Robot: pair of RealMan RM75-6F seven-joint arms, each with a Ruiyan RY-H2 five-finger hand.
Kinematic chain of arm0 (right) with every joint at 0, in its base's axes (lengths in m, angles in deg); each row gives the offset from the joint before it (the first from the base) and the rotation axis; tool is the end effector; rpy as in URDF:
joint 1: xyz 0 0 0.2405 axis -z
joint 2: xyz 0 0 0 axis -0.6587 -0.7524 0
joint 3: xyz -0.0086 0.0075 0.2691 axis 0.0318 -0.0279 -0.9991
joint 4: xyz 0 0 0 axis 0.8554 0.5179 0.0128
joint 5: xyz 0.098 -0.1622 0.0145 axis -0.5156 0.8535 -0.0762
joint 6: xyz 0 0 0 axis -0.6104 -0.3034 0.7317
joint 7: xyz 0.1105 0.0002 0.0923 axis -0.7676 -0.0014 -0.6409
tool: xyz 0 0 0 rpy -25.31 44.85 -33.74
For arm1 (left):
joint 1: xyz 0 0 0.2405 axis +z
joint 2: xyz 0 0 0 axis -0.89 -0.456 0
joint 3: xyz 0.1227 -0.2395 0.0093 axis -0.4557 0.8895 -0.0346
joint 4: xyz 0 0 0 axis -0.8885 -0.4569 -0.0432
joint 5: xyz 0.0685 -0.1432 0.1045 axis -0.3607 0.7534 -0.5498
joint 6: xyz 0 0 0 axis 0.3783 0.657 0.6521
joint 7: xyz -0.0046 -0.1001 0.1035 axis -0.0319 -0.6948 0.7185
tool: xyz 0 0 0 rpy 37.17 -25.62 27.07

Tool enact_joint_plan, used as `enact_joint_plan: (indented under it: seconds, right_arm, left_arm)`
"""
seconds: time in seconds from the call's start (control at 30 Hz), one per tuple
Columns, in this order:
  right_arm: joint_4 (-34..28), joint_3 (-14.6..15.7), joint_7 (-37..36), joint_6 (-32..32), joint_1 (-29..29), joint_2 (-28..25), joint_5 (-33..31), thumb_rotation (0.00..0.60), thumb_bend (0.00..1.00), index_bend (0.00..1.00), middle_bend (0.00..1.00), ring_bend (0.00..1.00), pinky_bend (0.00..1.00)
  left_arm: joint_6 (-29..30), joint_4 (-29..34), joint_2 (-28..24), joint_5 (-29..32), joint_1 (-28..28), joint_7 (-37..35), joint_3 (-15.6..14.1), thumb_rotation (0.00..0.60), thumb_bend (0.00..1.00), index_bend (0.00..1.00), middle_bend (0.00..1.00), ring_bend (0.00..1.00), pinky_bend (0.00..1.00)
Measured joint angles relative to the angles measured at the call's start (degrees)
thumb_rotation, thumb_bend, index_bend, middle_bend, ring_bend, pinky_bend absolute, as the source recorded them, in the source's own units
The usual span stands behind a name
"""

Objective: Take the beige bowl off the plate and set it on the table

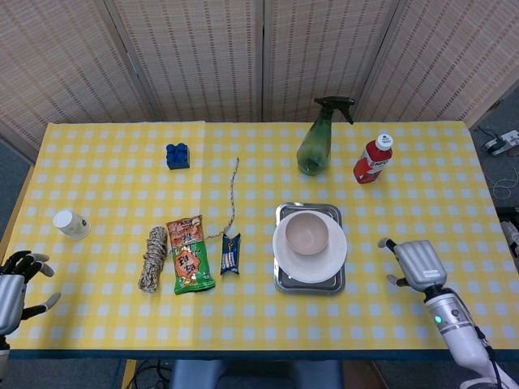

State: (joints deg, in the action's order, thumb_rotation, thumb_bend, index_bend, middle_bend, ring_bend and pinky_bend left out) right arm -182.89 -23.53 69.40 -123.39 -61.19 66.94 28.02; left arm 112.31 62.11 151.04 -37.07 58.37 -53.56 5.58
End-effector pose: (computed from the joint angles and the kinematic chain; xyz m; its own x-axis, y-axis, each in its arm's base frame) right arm -0.2760 -0.2570 0.1036 0.5784 -0.2738 0.7684 -0.8156 -0.2114 0.5386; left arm -0.3120 0.1789 0.1941 0.4752 -0.0393 0.8790 0.8798 0.0078 -0.4753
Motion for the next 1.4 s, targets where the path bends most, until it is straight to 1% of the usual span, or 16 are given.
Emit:
enact_joint_plan:
  seconds: [0.1,0.27,0.33,0.47,0.63,0.73,0.8,0.9,0.97,1.03,1.13,1.27,1.4]
  right_arm:
    - [1.15,-1.04,3.43,2.35,-3.69,4.26,-1.86,0.600,0.06,0.36,1.00,1.00,1.00]
    - [2.79,-2.78,5.89,2.78,-7.39,10.35,-2.75,0.600,0.09,0.38,1.00,1.00,1.00]
    - [2.86,-3.34,6.15,2.34,-8.32,11.48,-2.64,0.600,0.09,0.38,1.00,1.00,1.00]
    - [3.37,-3.54,6.26,2.00,-9.05,12.45,-2.83,0.600,0.09,0.38,1.00,1.00,1.00]
    - [6.27,-3.22,6.50,3.46,-10.57,15.14,-4.29,0.600,0.09,0.42,1.00,1.00,1.00]
    - [8.51,-2.90,6.74,4.59,-11.64,17.04,-5.14,0.600,0.14,0.45,1.00,1.00,1.00]
    - [10.11,-2.64,6.90,5.23,-12.37,18.44,-5.53,0.600,0.22,0.49,1.00,1.00,1.00]
    - [12.03,-2.32,7.04,5.60,-13.26,20.28,-5.71,0.600,0.41,0.60,1.00,1.00,1.00]
    - [12.62,-2.18,7.08,5.13,-13.49,20.93,-5.48,0.600,0.46,0.66,1.00,1.00,1.00]
    - [12.76,-2.01,7.21,4.29,-13.63,21.17,-5.13,0.600,0.49,0.71,1.00,1.00,1.00]
    - [11.91,-1.95,7.70,3.29,-13.71,20.79,-4.68,0.600,0.51,0.74,1.00,1.00,1.00]
    - [9.08,-2.13,8.52,1.51,-13.77,19.60,-3.65,0.600,0.51,0.74,1.00,1.00,1.00]
    - [4.37,-2.57,10.07,-0.49,-14.13,18.04,-1.85,0.600,0.51,0.75,1.00,1.00,1.00]
  left_arm:
    - [-0.27,-0.03,-0.18,0.00,-0.03,-0.60,-0.05,0.600,0.00,0.60,0.35,0.22,0.44]
    - [-0.33,-0.15,-0.55,0.29,0.02,-1.77,0.10,0.600,0.00,0.60,0.35,0.22,0.44]
    - [-0.33,-0.25,-0.75,0.48,0.07,-2.25,0.19,0.600,0.00,0.60,0.34,0.22,0.44]
    - [-0.46,-0.33,-1.08,0.72,0.12,-3.07,0.29,0.600,0.00,0.61,0.35,0.22,0.44]
    - [-0.50,-0.03,-1.31,0.49,0.17,-3.33,0.17,0.600,0.00,0.61,0.35,0.22,0.44]
    - [-0.51,0.12,-1.40,0.47,0.20,-3.33,0.14,0.600,0.00,0.61,0.35,0.22,0.44]
    - [-0.46,0.17,-1.44,0.50,0.23,-3.27,0.17,0.600,0.00,0.61,0.35,0.22,0.44]
    - [-0.38,0.24,-1.56,0.52,0.28,-3.39,0.22,0.600,0.00,0.61,0.35,0.22,0.44]
    - [-0.26,0.29,-1.66,0.51,0.33,-3.56,0.26,0.600,0.00,0.61,0.35,0.22,0.44]
    - [-0.16,0.32,-1.77,0.54,0.39,-3.74,0.30,0.600,0.00,0.61,0.35,0.22,0.44]
    - [0.00,0.37,-1.93,0.59,0.48,-3.95,0.39,0.600,0.00,0.61,0.35,0.22,0.44]
    - [-0.01,0.46,-2.02,0.54,0.51,-3.95,0.36,0.600,0.00,0.61,0.35,0.22,0.44]
    - [0.03,0.59,-2.01,0.52,0.53,-3.78,0.37,0.600,0.00,0.60,0.35,0.22,0.44]
